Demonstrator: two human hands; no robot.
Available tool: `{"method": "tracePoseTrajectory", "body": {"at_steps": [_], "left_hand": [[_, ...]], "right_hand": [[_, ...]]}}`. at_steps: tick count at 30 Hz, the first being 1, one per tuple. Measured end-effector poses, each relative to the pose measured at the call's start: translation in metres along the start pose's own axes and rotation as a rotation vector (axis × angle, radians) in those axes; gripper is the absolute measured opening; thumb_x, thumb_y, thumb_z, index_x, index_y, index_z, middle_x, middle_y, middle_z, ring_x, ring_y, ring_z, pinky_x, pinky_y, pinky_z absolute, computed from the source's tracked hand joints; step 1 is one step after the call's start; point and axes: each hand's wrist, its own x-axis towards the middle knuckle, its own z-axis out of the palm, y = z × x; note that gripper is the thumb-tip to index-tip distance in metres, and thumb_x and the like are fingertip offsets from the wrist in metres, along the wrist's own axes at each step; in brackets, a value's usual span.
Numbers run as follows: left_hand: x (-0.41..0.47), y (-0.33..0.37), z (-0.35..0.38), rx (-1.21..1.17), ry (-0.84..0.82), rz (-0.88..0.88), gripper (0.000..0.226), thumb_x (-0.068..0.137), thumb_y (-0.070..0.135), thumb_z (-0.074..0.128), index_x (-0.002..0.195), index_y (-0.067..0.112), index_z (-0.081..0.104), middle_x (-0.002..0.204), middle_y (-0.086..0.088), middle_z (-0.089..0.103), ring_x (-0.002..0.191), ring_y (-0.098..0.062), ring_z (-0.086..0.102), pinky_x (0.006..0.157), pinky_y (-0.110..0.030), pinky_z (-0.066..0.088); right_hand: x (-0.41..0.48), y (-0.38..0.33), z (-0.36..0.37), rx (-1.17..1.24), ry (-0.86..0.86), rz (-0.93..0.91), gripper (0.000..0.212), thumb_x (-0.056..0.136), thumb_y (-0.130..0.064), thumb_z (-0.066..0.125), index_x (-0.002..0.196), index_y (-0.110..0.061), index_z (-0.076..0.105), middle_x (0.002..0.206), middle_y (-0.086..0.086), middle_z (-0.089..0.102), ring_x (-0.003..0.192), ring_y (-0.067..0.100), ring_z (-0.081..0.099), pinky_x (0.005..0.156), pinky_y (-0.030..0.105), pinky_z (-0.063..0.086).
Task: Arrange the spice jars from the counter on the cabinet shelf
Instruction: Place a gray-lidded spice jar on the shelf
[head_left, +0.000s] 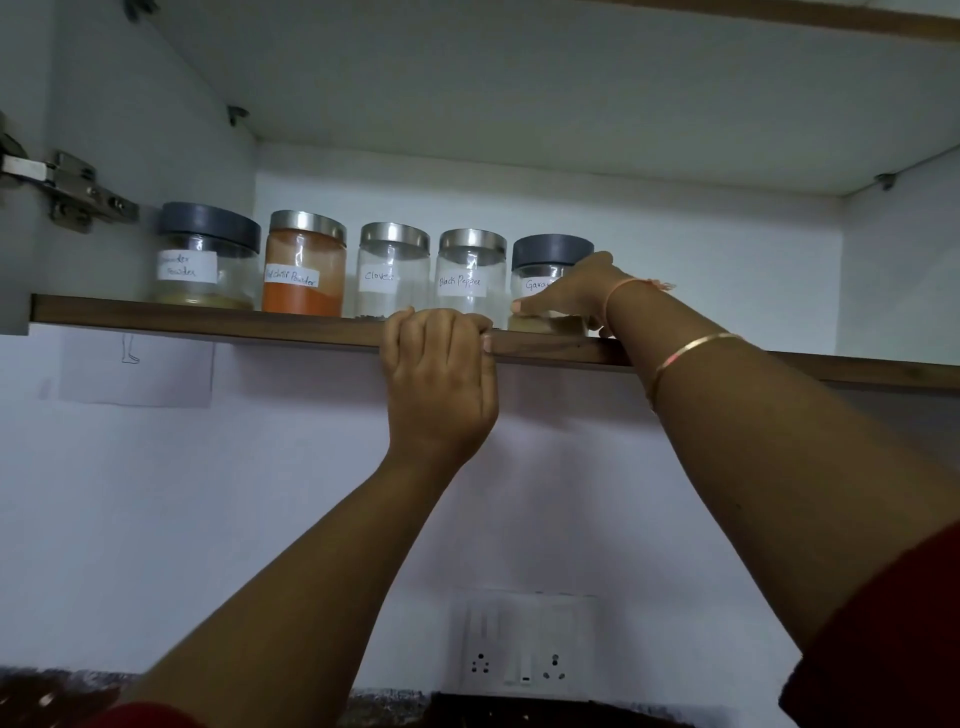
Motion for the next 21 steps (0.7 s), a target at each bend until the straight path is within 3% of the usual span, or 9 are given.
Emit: {"method": "tracePoseTrajectory", "body": {"at_steps": [4,7,10,15,17,19,21], "left_hand": [[-0.001,-0.001,0.003,0.008,0.016,-0.004,0.023,0.091,0.019,0.041,0.087,0.009,0.061,0.084,-0.008,0.058,0.086,-0.025,0.049,0.100,-0.037,0.029],[-0.001,-0.001,0.005,0.006,0.024,-0.013,0.023,0.090,0.019,0.040,0.087,0.009,0.061,0.083,-0.008,0.057,0.088,-0.022,0.044,0.100,-0.037,0.029],[-0.001,-0.001,0.005,0.005,0.024,-0.018,0.022,0.090,0.018,0.041,0.087,0.009,0.060,0.083,-0.008,0.057,0.088,-0.021,0.042,0.100,-0.037,0.028],[0.001,0.002,-0.001,0.018,-0.029,-0.031,0.022,0.091,0.018,0.041,0.088,0.008,0.061,0.084,-0.008,0.057,0.084,-0.028,0.052,0.101,-0.038,0.029],[0.001,0.004,-0.004,0.015,-0.069,-0.040,0.022,0.092,0.018,0.041,0.089,0.009,0.061,0.085,-0.008,0.057,0.085,-0.029,0.053,0.102,-0.038,0.029],[0.002,0.005,-0.007,0.005,-0.106,-0.053,0.021,0.092,0.017,0.042,0.090,0.009,0.061,0.086,-0.008,0.057,0.085,-0.028,0.053,0.103,-0.039,0.030],[0.003,0.007,-0.012,-0.002,-0.137,-0.070,0.018,0.092,0.015,0.044,0.091,0.008,0.061,0.086,-0.008,0.057,0.086,-0.028,0.053,0.104,-0.041,0.031]], "right_hand": [[0.016,0.000,0.001,-0.048,-0.058,-0.018,0.094,0.076,-0.038,0.075,0.144,0.002,0.024,0.147,0.023,0.031,0.135,0.040,0.033,0.111,0.048,0.030],[0.020,-0.001,0.005,-0.185,-0.040,-0.045,0.096,0.081,-0.052,0.064,0.147,-0.002,0.017,0.151,0.017,0.024,0.140,0.031,0.027,0.115,0.038,0.025],[0.025,0.003,0.011,-0.191,-0.031,-0.022,0.104,0.077,-0.059,0.065,0.149,-0.007,0.012,0.153,0.015,0.020,0.142,0.030,0.024,0.117,0.041,0.021],[0.015,0.004,0.009,-0.298,-0.128,-0.083,0.079,0.081,-0.068,0.051,0.140,-0.016,0.041,0.143,0.012,0.043,0.133,0.031,0.039,0.113,0.039,0.029],[0.006,0.004,0.007,-0.278,-0.224,-0.097,0.067,0.084,-0.060,0.055,0.133,-0.015,0.048,0.134,0.010,0.051,0.122,0.029,0.049,0.107,0.040,0.036],[-0.004,0.004,0.004,-0.268,-0.293,-0.081,0.038,0.089,-0.043,0.059,0.114,-0.015,0.053,0.115,0.009,0.056,0.095,0.025,0.057,0.092,0.034,0.043],[-0.014,0.002,0.000,-0.313,-0.354,-0.056,0.016,0.092,-0.026,0.056,0.103,-0.016,0.050,0.105,0.009,0.053,0.076,0.021,0.053,0.082,0.033,0.043]]}}
